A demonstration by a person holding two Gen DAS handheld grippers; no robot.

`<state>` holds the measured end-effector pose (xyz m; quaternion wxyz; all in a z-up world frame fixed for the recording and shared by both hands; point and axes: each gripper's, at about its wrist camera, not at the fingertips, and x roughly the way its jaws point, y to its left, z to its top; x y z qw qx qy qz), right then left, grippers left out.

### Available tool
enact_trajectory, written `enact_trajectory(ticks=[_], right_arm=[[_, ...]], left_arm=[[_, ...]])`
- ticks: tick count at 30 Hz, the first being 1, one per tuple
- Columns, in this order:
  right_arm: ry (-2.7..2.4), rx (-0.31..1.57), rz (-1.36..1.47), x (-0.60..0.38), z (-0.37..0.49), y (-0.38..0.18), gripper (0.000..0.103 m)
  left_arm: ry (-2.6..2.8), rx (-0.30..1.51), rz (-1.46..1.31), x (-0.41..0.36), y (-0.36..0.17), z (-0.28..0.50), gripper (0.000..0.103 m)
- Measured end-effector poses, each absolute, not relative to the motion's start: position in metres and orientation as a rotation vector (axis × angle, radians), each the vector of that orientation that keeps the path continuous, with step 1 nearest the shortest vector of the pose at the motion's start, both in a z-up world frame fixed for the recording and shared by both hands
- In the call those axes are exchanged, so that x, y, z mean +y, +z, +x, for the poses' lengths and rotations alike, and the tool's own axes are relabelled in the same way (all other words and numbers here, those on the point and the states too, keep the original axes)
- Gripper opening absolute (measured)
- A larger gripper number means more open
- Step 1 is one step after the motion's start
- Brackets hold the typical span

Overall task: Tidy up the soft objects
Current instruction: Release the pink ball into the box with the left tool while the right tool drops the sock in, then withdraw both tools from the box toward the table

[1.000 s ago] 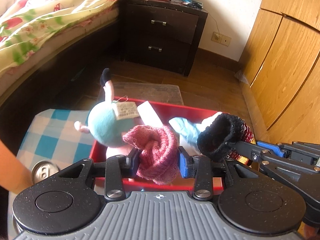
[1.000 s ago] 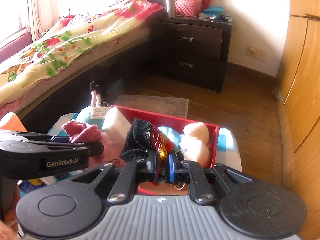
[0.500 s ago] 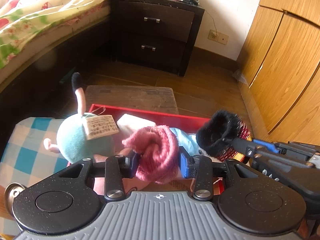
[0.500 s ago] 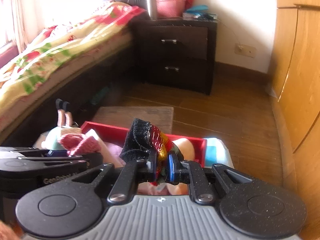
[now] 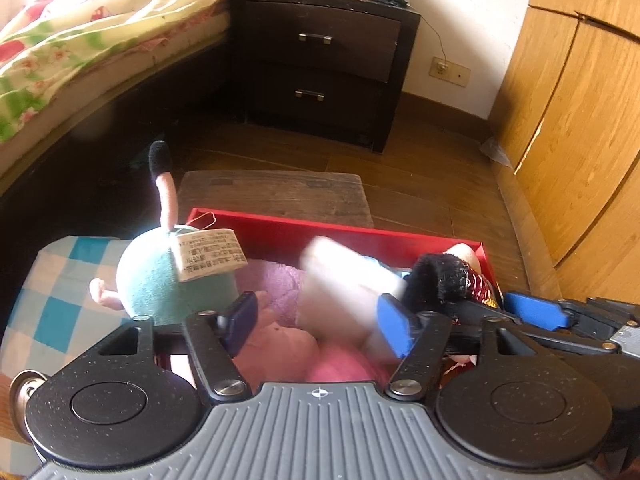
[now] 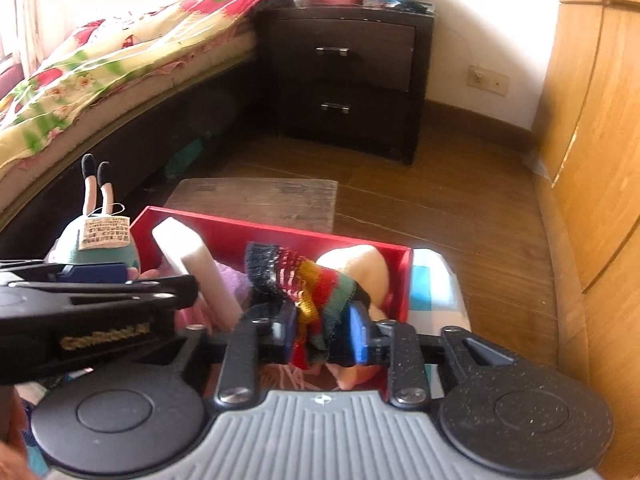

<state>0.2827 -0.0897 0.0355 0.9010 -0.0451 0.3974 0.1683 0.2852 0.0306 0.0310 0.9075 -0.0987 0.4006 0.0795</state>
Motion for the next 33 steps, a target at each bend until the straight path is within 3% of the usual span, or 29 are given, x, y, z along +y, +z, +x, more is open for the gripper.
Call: enact_trajectory(ticks=[2, 7, 33], right_arm=[[0.339, 0.827, -0.077, -0.094, 0.284, 0.037, 0.022], [0.336, 0.822, -0.070, -0.101, 0.281, 0.043, 0.026], [0.416, 0.865, -0.197, -0.095, 0.201, 0.070, 0.033]], left_arm=[[0.160, 0.827, -0.217, 0.032, 0.033, 0.284, 0.073], [0.165, 0.821, -0.198, 0.028, 0.042, 0.277, 0.078], [0.201, 0.888, -0.210, 0.032, 0.056, 0.193, 0.080]])
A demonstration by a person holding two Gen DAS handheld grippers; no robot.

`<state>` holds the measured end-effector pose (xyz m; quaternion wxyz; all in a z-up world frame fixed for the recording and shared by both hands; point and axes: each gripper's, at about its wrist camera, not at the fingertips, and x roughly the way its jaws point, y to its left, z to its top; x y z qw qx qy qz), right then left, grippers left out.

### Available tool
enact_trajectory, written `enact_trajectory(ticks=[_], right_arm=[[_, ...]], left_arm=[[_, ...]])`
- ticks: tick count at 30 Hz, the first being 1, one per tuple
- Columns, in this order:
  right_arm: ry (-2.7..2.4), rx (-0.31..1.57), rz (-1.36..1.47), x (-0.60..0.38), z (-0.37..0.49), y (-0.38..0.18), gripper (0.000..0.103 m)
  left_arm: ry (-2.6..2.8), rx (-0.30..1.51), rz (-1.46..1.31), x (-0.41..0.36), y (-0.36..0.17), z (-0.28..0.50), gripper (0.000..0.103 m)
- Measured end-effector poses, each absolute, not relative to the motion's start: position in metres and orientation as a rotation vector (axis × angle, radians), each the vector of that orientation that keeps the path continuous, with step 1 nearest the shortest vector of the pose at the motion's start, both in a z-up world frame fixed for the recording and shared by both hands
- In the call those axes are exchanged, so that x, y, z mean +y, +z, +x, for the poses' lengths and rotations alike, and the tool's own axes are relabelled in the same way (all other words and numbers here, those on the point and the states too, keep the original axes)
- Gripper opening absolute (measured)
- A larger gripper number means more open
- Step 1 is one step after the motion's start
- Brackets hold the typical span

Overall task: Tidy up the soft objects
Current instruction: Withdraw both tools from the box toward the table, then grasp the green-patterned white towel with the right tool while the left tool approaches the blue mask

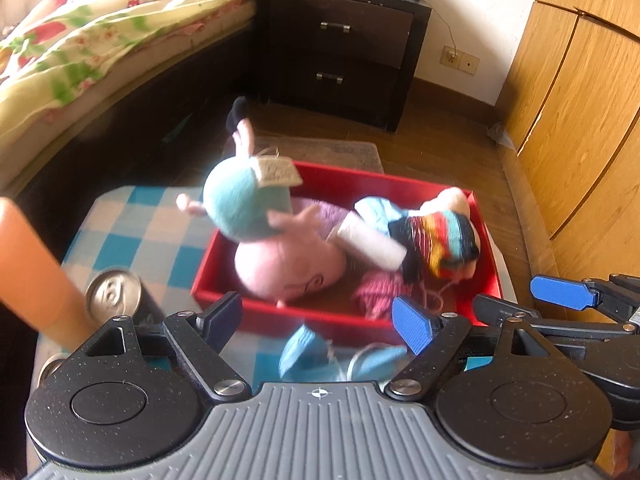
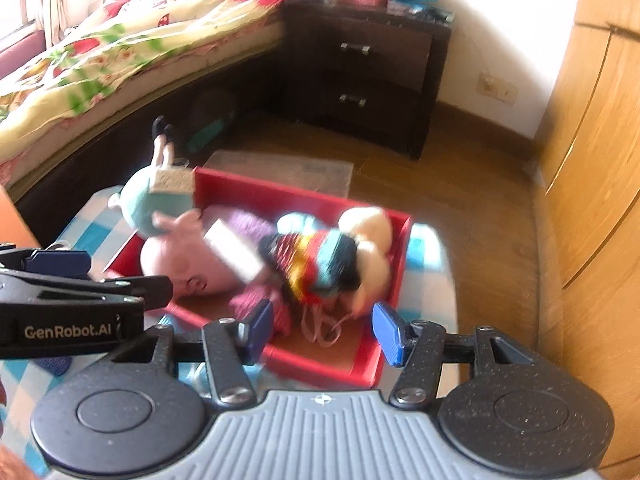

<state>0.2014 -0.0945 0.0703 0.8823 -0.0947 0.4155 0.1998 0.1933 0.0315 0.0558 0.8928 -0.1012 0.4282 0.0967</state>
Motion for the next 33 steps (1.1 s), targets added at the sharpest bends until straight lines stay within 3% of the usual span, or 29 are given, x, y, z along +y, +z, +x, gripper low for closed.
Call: enact_trajectory(ticks=[6, 10, 33], right_arm=[[0.429, 0.876, -0.202, -0.100, 0.176, 0.069, 0.033], [0.460, 0.888, -0.192, -0.105, 0.160, 0.067, 0.042], [0.474, 0.905, -0.249, -0.110, 0.128, 0.057, 0.042]], left_arm=[[0.174, 0.909, -0.234, 0.030, 0.053, 0.174, 0.081], [0.147, 0.917, -0.228, 0.023, 0.051, 0.164, 0.081], [0.140, 0.982, -0.192, 0.021, 0.034, 0.137, 0.082]])
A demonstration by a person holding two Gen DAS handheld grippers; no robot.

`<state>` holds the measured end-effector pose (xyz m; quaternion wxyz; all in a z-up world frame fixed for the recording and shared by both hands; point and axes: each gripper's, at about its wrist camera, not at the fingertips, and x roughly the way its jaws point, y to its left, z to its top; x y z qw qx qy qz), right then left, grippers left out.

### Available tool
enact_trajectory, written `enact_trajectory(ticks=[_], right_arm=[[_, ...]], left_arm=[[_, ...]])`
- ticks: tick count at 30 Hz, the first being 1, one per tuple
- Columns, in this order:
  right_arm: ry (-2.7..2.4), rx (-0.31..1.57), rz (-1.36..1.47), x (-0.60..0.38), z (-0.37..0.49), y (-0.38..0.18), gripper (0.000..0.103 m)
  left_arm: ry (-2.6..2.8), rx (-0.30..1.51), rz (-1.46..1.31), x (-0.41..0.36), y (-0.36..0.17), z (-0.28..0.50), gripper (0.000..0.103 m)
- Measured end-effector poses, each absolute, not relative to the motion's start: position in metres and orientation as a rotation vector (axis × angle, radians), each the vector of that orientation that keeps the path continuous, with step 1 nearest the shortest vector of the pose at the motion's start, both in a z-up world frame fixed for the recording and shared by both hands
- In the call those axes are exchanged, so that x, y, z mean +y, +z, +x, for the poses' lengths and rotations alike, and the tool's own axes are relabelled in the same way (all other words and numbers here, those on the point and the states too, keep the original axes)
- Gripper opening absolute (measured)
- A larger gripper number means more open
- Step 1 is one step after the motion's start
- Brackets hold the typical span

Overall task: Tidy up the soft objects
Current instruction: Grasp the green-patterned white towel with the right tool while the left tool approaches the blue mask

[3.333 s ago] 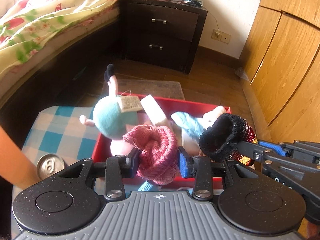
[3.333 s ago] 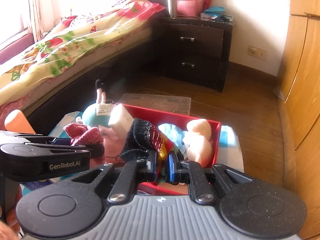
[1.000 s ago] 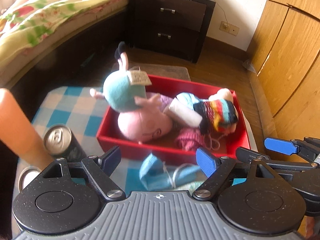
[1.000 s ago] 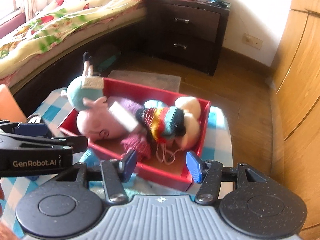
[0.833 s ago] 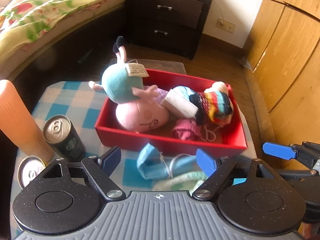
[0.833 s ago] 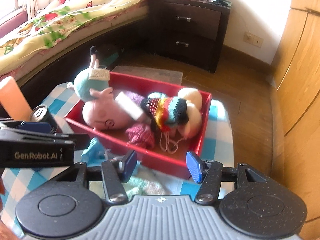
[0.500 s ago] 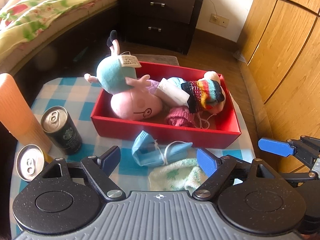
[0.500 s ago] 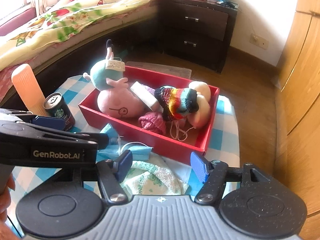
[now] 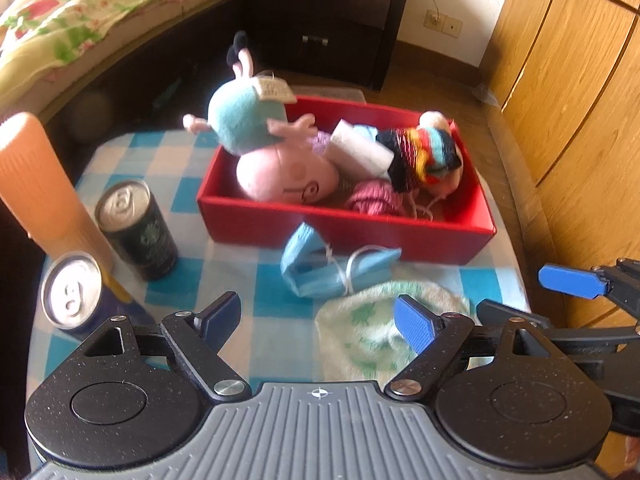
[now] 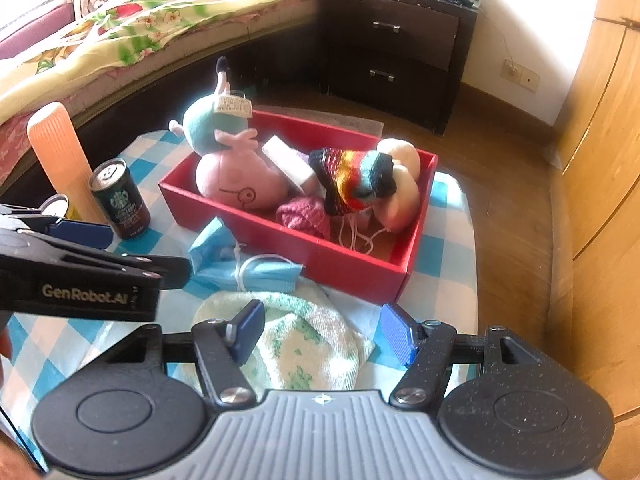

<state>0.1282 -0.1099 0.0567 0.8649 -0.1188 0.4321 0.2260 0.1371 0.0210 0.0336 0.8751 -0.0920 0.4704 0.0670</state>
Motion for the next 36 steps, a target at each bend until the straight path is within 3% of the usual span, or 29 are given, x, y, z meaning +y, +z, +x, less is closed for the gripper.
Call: enact_trajectory(ticks=[14, 20, 28, 33, 36], right_arm=[[0.453, 0.992, -0.290, -0.121, 0.124, 0.025, 0.046], [0.472, 1.040, -0.289, -0.102, 0.133, 0.000, 0.054], [0.493, 1.085, -0.366, -0.073, 0.141, -0.038, 0.053], [0.507, 1.121, -0.337, -0.076, 0.145, -0.045, 0.031], [0.507, 1.107, -0.361, -0.075, 0.140, -0.043, 0.005]], left_arm=[[0.106, 1.045, -0.283, 0.027, 0.014, 0.131, 0.082], [0.099, 1.031, -0.338, 0.037, 0.018, 0.136, 0.082], [0.111, 1.046, -0.363, 0.047, 0.010, 0.144, 0.082], [0.105, 1.040, -0.389, 0.050, 0.007, 0.150, 0.082], [0.117, 1.038, -0.392, 0.049, 0.007, 0.156, 0.082]])
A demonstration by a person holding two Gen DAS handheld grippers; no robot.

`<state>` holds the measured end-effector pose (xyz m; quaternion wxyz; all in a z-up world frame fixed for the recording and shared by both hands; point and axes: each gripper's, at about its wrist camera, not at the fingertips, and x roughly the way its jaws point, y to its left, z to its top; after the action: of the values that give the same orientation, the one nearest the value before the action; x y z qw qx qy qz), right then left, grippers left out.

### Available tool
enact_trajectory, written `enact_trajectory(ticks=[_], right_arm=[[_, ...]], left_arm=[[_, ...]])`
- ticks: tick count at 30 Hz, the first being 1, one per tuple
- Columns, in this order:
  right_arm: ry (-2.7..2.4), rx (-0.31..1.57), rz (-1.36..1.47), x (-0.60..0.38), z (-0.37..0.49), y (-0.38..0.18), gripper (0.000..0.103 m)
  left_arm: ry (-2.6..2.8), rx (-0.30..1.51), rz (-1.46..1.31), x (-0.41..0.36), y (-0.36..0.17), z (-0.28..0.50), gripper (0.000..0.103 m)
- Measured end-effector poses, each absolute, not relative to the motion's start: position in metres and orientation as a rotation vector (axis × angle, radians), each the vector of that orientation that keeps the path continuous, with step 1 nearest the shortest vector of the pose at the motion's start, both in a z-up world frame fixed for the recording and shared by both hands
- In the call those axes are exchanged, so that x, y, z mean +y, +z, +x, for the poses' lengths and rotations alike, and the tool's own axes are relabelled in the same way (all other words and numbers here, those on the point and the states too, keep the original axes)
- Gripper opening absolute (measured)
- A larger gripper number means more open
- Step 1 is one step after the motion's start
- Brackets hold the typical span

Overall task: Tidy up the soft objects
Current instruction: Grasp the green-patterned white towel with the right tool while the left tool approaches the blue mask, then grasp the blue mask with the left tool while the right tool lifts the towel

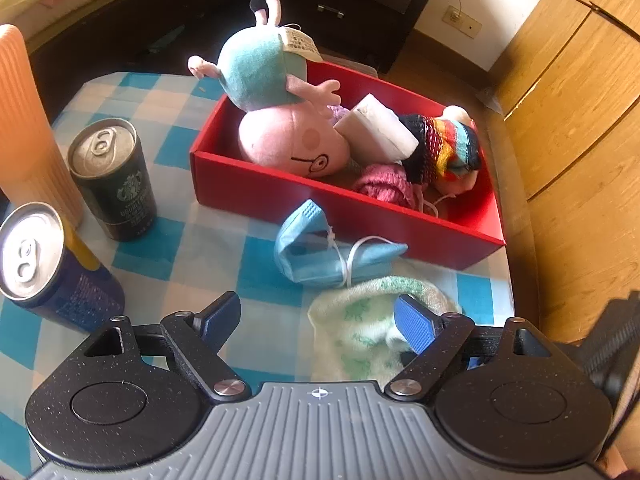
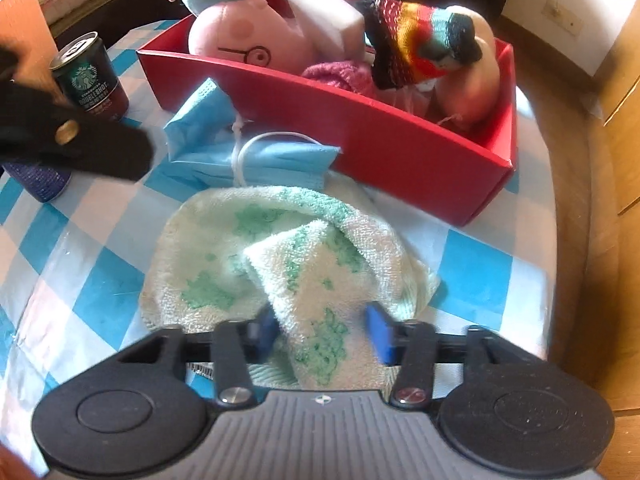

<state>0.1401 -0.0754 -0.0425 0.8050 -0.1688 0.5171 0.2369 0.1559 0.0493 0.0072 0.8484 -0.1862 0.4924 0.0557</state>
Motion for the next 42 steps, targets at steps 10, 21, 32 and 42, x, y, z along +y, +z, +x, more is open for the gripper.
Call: enact_trajectory(ticks=[10, 21, 32, 42], right_arm=[[0.590, 1.092, -0.305, -0.102, 0.123, -0.012, 0.000], [0.535, 1.144, -0.307, -0.139, 0.134, -0.018, 0.000], [0.500, 1.143, -0.338, -0.149, 0.136, -0.015, 0.042], [0.468, 1.035, -0.337, -0.109, 0.147, -0.015, 0.072]], left_arm=[[0.115, 1.052, -0.399, 0.038, -0.006, 0.178, 0.082], [0.227, 1.037, -0.224, -0.004, -0.048, 0.226, 0.084], [0.172, 1.066, -0.234, 0.015, -0.044, 0.203, 0.017], [0.106, 1.091, -0.176, 0.028, -0.021, 0.145, 0.057]])
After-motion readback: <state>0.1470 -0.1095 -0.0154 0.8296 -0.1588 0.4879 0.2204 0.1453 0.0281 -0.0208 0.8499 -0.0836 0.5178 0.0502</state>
